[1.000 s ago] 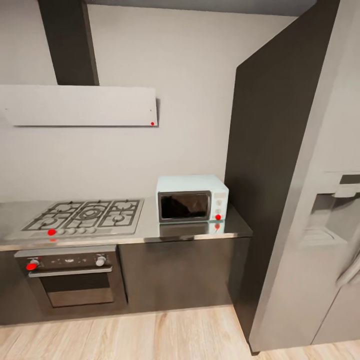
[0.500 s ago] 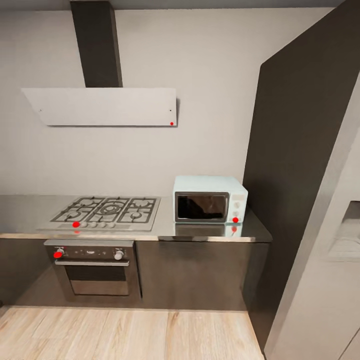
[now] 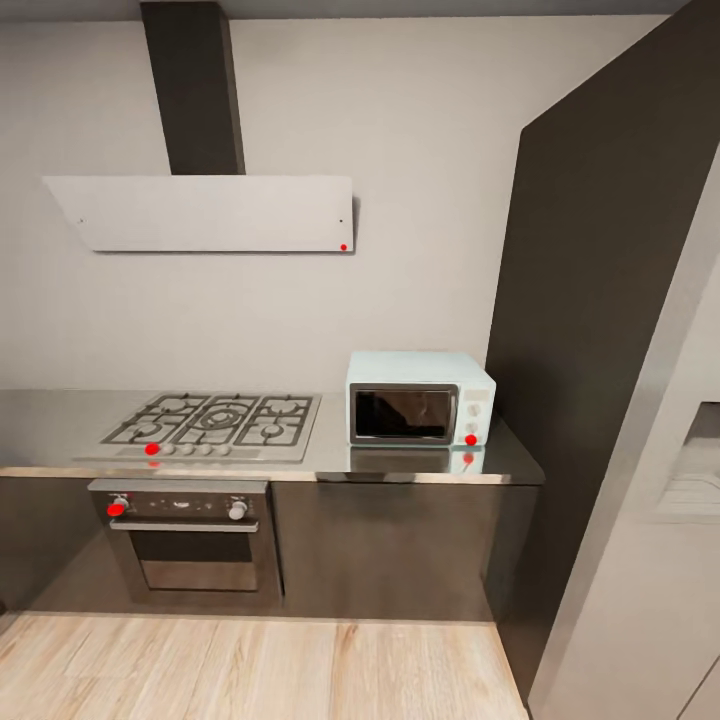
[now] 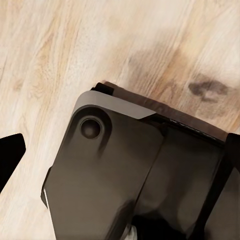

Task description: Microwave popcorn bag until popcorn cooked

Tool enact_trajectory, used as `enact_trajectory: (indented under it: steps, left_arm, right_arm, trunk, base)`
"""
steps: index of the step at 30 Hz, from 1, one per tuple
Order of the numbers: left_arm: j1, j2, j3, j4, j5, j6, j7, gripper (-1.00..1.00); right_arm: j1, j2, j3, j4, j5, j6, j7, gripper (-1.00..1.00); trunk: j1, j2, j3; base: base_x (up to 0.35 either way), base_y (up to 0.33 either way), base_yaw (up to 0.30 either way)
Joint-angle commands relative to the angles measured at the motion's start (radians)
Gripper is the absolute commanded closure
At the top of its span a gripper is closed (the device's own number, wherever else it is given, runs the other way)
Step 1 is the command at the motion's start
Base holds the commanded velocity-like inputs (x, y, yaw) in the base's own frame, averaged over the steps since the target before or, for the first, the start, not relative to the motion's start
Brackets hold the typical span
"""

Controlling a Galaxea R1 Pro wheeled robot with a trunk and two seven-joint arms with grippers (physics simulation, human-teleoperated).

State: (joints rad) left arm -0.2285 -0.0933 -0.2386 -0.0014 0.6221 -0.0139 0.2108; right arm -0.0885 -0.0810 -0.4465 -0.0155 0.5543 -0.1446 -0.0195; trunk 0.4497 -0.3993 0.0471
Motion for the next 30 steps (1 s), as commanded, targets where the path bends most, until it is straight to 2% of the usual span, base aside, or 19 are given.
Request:
enact_trajectory:
  steps: [1, 6, 9, 12, 13, 16, 18, 20, 22, 23, 24, 25, 26, 27, 29, 30]
  left_arm:
    - [0.000, 0.000, -0.008, 0.000, 0.008, -0.001, 0.004, -1.00]
    - [0.000, 0.001, -0.007, 0.000, 0.018, -0.001, 0.004, -1.00]
    - [0.000, 0.001, -0.004, 0.000, 0.024, 0.000, 0.006, -1.00]
    - [0.000, 0.001, -0.004, 0.000, 0.027, 0.000, 0.007, -1.00]
    - [0.000, 0.001, -0.004, 0.000, 0.031, 0.000, 0.007, -1.00]
    - [0.000, 0.001, -0.004, 0.001, 0.033, 0.000, 0.007, -1.00]
    - [0.000, 0.001, -0.004, 0.001, 0.034, 0.000, 0.007, -1.00]
    - [0.000, 0.001, -0.004, 0.001, 0.034, 0.000, 0.007, -1.00]
    - [0.000, 0.001, -0.003, 0.001, 0.034, 0.000, 0.007, -1.00]
    - [0.000, 0.001, -0.003, 0.001, 0.034, 0.000, 0.007, -1.00]
    - [0.000, 0.001, -0.004, 0.001, 0.034, 0.000, 0.007, -1.00]
    - [0.000, 0.001, -0.004, 0.001, 0.034, 0.000, 0.007, -1.00]
    - [0.000, 0.001, -0.004, 0.000, 0.034, 0.000, 0.007, -1.00]
    - [0.000, 0.001, -0.004, 0.000, 0.033, 0.000, 0.007, -1.00]
    - [0.000, 0.001, -0.004, 0.000, 0.032, 0.000, 0.007, -1.00]
    - [0.000, 0.001, -0.004, 0.000, 0.032, 0.000, 0.007, -1.00]
  right_arm:
    - [0.000, 0.000, -0.008, 0.002, 0.010, -0.002, -0.002, -1.00]
    - [0.000, 0.003, -0.008, 0.002, 0.013, 0.004, 0.006, -1.00]
    - [0.000, 0.017, -0.011, -0.006, 0.015, -0.002, 0.015, -1.00]
    - [0.000, 0.077, -0.010, -0.119, 0.017, 0.006, 0.019, -1.00]
    - [0.000, 0.116, -0.007, -0.247, 0.016, 0.049, 0.030, -1.00]
    - [0.000, 0.163, 0.012, -0.444, 0.013, 0.183, 0.076, -1.00]
    - [0.001, 0.191, 0.024, -0.604, 0.010, 0.313, 0.173, -1.00]
    - [0.003, 0.214, 0.030, -0.716, 0.008, 0.406, 0.259, -1.00]
    - [-0.017, 0.242, 0.037, -0.824, 0.006, 0.539, 0.352, -1.00]
    - [-0.037, 0.248, 0.043, -0.860, 0.004, 0.590, 0.381, -1.00]
    - [-0.092, 0.254, 0.053, -0.925, 0.002, 0.685, 0.432, -1.00]
    - [-0.141, 0.256, 0.059, -0.965, 0.002, 0.744, 0.462, -1.00]
    - [-0.177, 0.256, 0.064, -0.988, 0.001, 0.779, 0.476, -1.00]
    - [-0.256, 0.256, 0.075, -1.018, 0.001, 0.840, 0.493, -1.00]
    - [-0.337, 0.256, 0.081, -1.031, -0.001, 0.891, 0.500, -1.00]
    - [-0.414, 0.256, 0.082, -1.037, -0.003, 0.923, 0.502, -1.00]
  trunk:
    - [0.000, -0.001, 0.000]
    - [0.000, -0.001, 0.000]
    - [0.000, -0.001, 0.000]
    - [0.000, -0.001, 0.000]
    - [0.000, -0.001, 0.000]
    - [0.000, -0.001, 0.000]
    - [0.000, -0.001, 0.000]
    - [0.000, -0.001, 0.000]
    - [0.000, -0.001, 0.000]
    - [0.000, -0.001, 0.000]
    - [0.000, -0.001, 0.000]
    - [0.000, -0.001, 0.000]
    - [0.000, -0.001, 0.000]
    - [0.000, -0.001, 0.000]
    - [0.000, -0.001, 0.000]
    - [0.000, -0.001, 0.000]
  base:
    - [0.000, 0.000, 0.000]
    - [0.000, 0.000, 0.000]
    - [0.000, 0.000, 0.000]
    - [0.000, 0.000, 0.000]
    - [0.000, 0.000, 0.000]
    - [0.000, 0.000, 0.000]
    - [0.000, 0.000, 0.000]
    - [0.000, 0.000, 0.000]
    - [0.000, 0.000, 0.000]
    - [0.000, 0.000, 0.000]
    - [0.000, 0.000, 0.000]
    - [0.000, 0.000, 0.000]
    - [0.000, 0.000, 0.000]
    - [0.000, 0.000, 0.000]
    - [0.000, 0.000, 0.000]
    - [0.000, 0.000, 0.000]
